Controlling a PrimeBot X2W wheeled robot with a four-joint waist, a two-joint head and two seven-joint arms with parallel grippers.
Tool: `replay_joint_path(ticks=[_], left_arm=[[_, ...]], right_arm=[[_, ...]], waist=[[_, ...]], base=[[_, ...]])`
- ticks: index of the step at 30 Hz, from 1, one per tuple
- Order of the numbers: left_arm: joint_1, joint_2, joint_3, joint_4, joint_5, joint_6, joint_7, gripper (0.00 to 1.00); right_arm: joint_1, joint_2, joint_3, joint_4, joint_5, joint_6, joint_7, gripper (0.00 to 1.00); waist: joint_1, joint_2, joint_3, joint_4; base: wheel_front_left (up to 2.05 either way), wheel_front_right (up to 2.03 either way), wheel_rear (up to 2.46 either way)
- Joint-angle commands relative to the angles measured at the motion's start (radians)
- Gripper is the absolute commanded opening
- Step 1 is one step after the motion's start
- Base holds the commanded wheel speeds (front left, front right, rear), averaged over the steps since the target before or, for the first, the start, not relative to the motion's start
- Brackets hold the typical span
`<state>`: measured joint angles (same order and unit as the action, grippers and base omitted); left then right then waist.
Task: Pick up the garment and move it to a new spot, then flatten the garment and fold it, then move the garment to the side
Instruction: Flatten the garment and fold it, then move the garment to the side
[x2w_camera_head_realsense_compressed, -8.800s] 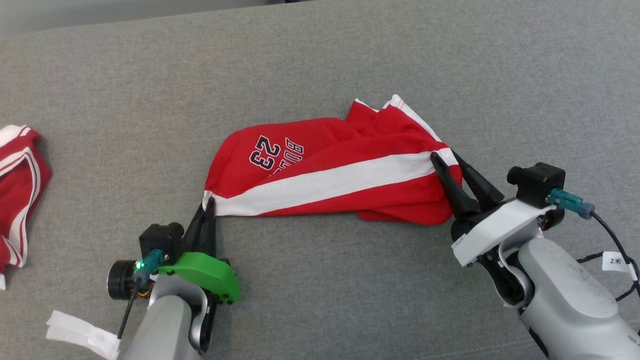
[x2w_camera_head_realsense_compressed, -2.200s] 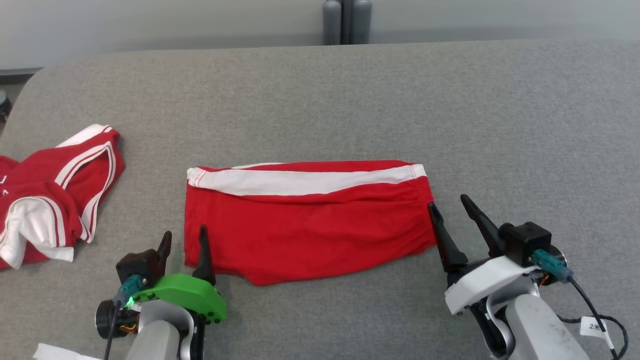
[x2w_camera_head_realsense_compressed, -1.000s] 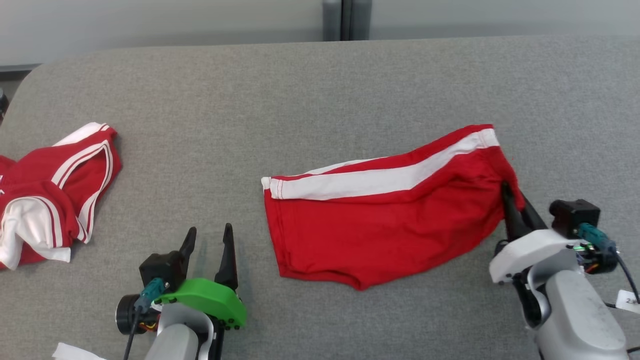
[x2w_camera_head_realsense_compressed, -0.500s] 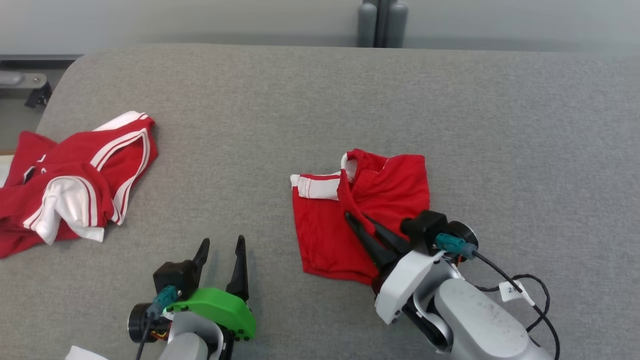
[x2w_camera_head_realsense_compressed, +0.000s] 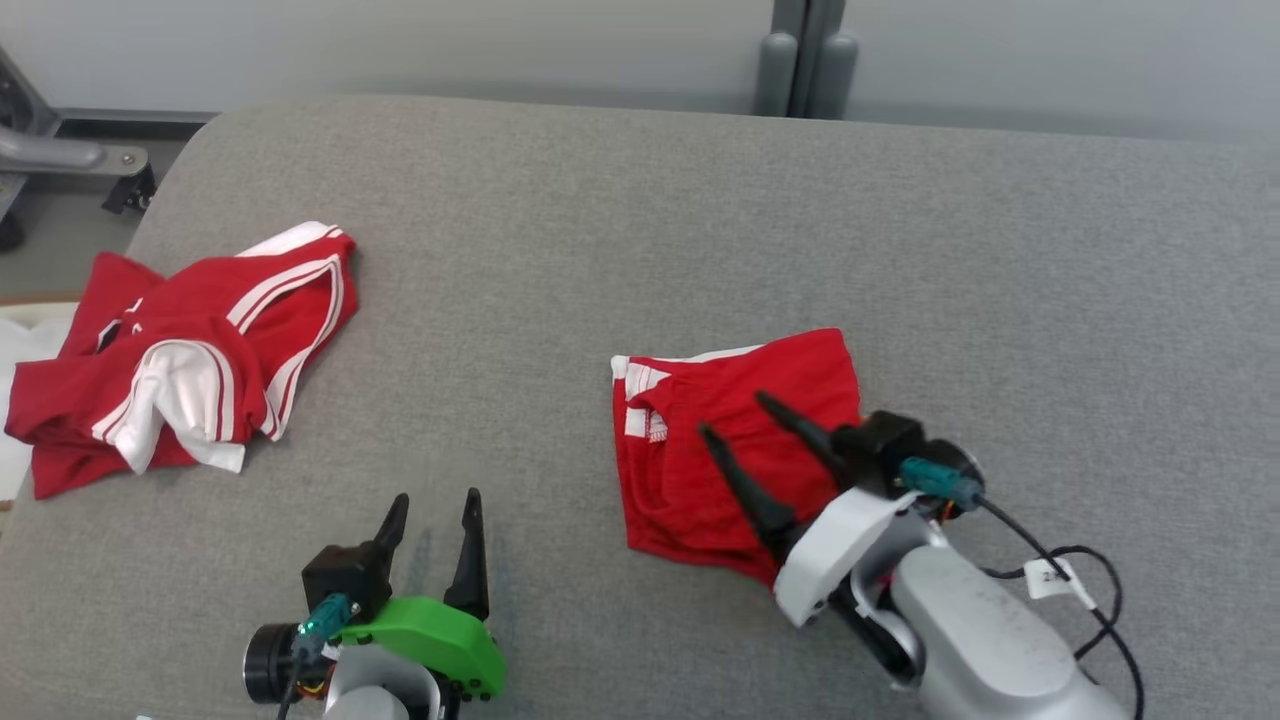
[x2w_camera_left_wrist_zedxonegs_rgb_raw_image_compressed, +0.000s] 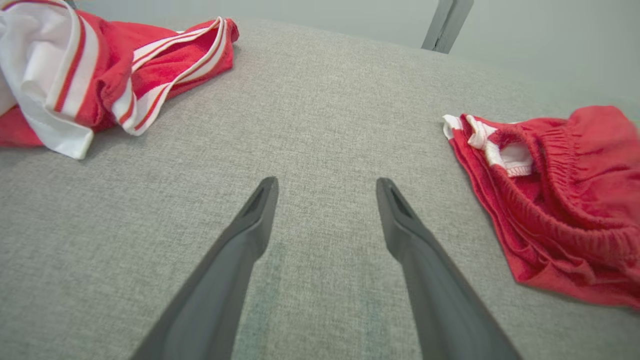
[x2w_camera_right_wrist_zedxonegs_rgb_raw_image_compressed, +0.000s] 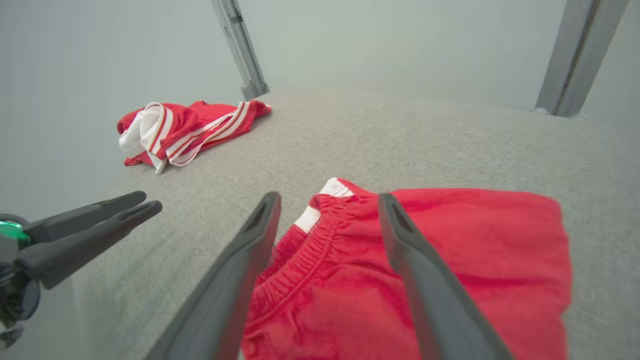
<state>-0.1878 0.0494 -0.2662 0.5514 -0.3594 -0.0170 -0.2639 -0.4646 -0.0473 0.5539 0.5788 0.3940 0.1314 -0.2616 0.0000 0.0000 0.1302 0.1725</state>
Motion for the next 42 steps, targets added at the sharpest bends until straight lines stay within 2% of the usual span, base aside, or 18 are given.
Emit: replay_joint_path(ticks=[1, 5, 9, 13, 17, 24, 31, 37, 40, 42], left_arm=[[0.014, 0.003, 0.009, -0.02, 0.019, 0.002, -0.001, 1.0], [0.028, 0.003, 0.039, -0.075, 0.082, 0.0, -0.001, 1.0], [0.051, 0.003, 0.066, -0.118, 0.129, -0.004, -0.001, 1.0], [0.083, 0.003, 0.085, -0.148, 0.18, -0.008, -0.001, 1.0], [0.126, 0.004, 0.106, -0.175, 0.203, -0.005, -0.001, 1.0], [0.192, 0.004, 0.115, -0.216, 0.196, 0.003, -0.001, 1.0], [0.168, 0.004, 0.102, -0.231, 0.191, -0.007, -0.001, 1.0], [0.109, 0.004, 0.071, -0.23, 0.174, -0.015, 0.0, 1.0], [0.083, 0.004, 0.05, -0.226, 0.163, -0.017, 0.0, 1.0], [0.072, 0.004, 0.037, -0.221, 0.155, -0.019, 0.0, 1.0]], right_arm=[[0.033, -0.007, -0.053, -0.011, -0.038, -0.001, -0.004, 1.0], [0.106, -0.005, -0.249, -0.07, -0.169, -0.001, -0.004, 1.0], [0.178, -0.005, -0.369, -0.112, -0.237, -0.001, -0.004, 1.0], [0.241, -0.005, -0.464, -0.138, -0.243, -0.001, -0.004, 1.0], [0.297, -0.005, -0.499, -0.133, -0.251, -0.001, -0.004, 1.0], [0.352, -0.006, -0.515, -0.122, -0.236, -0.001, -0.005, 1.0], [0.309, -0.005, -0.493, -0.139, -0.236, -0.001, -0.005, 1.0], [0.175, -0.006, -0.398, -0.103, -0.221, -0.001, -0.005, 1.0], [0.096, -0.006, -0.339, -0.042, -0.21, -0.001, -0.004, 1.0], [0.05, -0.006, -0.305, 0.047, -0.21, -0.001, -0.003, 1.0]], waist=[[0.0, 0.0, -0.013, -0.036], [0.0, 0.0, -0.017, -0.072], [0.0, 0.0, -0.024, -0.101], [0.0, 0.0, -0.039, -0.123], [0.0, 0.0, -0.057, -0.135], [0.0, 0.0, -0.077, -0.14], [0.0, 0.0, -0.046, -0.126], [0.0, 0.0, 0.024, -0.092], [0.0, 0.0, 0.054, -0.063], [0.0, 0.0, 0.068, -0.043]], base=[[0.0, 0.0, 0.0], [0.0, 0.0, 0.0], [0.0, 0.0, 0.0], [0.0, 0.0, 0.0], [0.0, 0.0, 0.0], [0.0, 0.0, 0.0], [0.0, 0.0, 0.0], [0.0, 0.0, 0.0], [0.0, 0.0, 0.0], [0.0, 0.0, 0.0]])
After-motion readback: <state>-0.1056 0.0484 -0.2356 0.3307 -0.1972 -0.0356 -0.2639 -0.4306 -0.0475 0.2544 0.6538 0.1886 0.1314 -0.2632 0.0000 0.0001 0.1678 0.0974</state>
